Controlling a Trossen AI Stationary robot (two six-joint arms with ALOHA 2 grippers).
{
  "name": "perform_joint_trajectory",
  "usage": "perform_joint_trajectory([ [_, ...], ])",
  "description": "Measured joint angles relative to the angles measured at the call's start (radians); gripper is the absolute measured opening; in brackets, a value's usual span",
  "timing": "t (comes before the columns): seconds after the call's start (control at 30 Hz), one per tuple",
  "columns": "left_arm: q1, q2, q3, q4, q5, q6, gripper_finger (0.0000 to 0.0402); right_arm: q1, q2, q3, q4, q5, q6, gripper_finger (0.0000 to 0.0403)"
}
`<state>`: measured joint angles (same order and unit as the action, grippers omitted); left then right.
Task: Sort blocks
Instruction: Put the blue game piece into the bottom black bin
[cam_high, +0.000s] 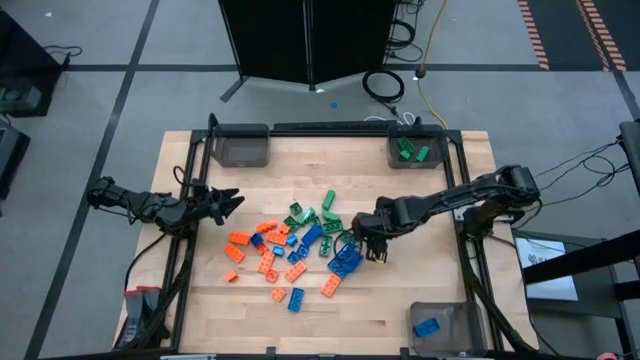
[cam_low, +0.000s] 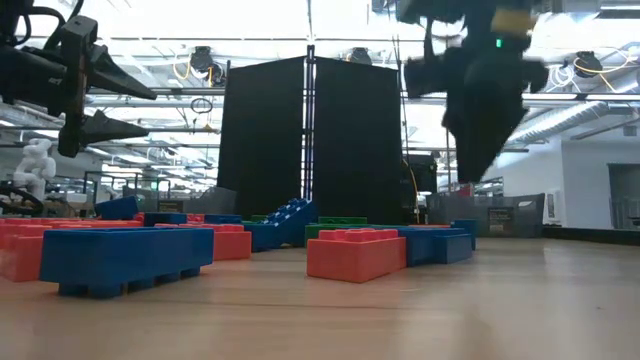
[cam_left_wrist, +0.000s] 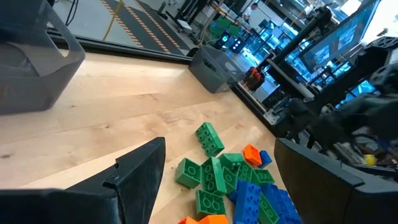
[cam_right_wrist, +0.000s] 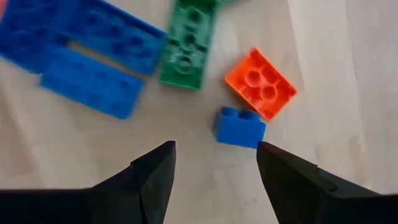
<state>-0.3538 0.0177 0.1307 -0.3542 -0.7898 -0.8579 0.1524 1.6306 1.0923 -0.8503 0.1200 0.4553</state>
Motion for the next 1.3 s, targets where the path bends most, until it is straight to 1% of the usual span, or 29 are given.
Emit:
perform_joint_trajectory([
  [0.07,0.000,0.000,0.000,0.000,0.000,0.000,0.0303,-0.020,0.000,-0.043,0.024,0.001,0.027,0.0222],
  [0.13,0.000,0.000,0.000,0.000,0.000,0.000,0.0303,-0.036,0.000,-0.070,0.084,0.001,0.031,0.0222],
  [0.3,0.000,0.000,0.000,0.000,0.000,0.000,0.0303,-0.070,0.000,-0.097,0.191,-0.033,0.030,0.0222],
  [0.57,0.000,0.000,0.000,0.000,0.000,0.000,0.0303,-0.102,0.000,-0.153,0.211,-0.047,0.027,0.0222],
  [0.8,0.000,0.000,0.000,0.000,0.000,0.000,0.0303,-0.116,0.000,-0.194,0.294,-0.048,0.034,0.0220],
  [1.03,0.000,0.000,0.000,0.000,0.000,0.000,0.0303,-0.119,0.000,-0.220,0.301,-0.049,0.030,0.0193],
  [1.1,0.000,0.000,0.000,0.000,0.000,0.000,0.0303,-0.119,0.000,-0.221,0.301,-0.047,0.031,0.0173],
  [1.2,0.000,0.000,0.000,0.000,0.000,0.000,0.0303,-0.119,-0.001,-0.220,0.302,-0.048,0.031,0.0124],
  [1.3,0.000,0.000,0.000,0.000,0.000,0.000,0.0303,-0.119,-0.002,-0.220,0.302,-0.067,0.029,0.0121],
])
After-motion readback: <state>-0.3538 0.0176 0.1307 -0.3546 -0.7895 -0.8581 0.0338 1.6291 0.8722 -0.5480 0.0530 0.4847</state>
